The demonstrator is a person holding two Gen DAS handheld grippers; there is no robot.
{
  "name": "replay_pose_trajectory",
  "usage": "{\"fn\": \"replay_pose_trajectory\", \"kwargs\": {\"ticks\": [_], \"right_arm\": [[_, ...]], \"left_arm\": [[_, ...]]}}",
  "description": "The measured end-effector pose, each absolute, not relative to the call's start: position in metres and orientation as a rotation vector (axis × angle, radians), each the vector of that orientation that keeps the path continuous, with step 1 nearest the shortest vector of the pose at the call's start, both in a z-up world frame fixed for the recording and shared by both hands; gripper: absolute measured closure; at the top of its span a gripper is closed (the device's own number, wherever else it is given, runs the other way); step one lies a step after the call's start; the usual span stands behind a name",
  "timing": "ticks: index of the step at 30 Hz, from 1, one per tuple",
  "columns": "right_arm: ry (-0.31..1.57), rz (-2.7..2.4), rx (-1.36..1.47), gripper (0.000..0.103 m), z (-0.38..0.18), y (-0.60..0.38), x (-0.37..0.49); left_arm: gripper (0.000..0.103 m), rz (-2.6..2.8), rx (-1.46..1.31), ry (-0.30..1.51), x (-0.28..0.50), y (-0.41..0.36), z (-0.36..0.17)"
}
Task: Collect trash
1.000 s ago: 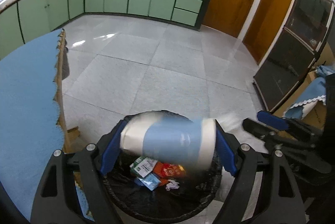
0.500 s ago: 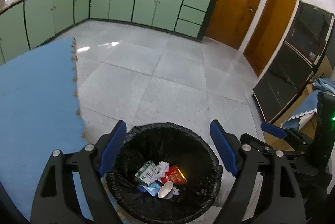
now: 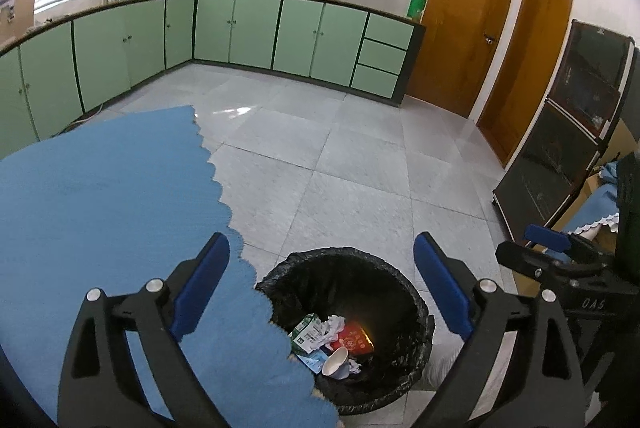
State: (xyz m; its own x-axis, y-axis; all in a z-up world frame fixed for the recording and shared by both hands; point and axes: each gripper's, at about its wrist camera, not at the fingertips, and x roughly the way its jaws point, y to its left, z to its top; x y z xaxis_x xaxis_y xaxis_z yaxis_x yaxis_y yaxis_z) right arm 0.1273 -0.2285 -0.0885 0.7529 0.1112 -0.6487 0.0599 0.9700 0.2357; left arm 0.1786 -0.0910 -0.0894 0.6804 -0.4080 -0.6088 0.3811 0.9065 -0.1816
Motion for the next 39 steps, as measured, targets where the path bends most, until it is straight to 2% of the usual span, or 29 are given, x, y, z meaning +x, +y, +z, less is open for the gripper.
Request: {"fn": "replay_pose_trajectory", "kwargs": {"ticks": [14,39], "right_arm": [[0.608,0.094,0.193,0.006,-0.035,-0.19,0.085],[0.55,0.145,0.148,0.006,-0.012,-0.165,0.057]], "left_arm": [[0.012,-0.395,-0.03,0.618,0.127,-0.068,-0.049],[0.012,-0.36,-0.029,0.543,0.084,-0.042,-0.026]]}}
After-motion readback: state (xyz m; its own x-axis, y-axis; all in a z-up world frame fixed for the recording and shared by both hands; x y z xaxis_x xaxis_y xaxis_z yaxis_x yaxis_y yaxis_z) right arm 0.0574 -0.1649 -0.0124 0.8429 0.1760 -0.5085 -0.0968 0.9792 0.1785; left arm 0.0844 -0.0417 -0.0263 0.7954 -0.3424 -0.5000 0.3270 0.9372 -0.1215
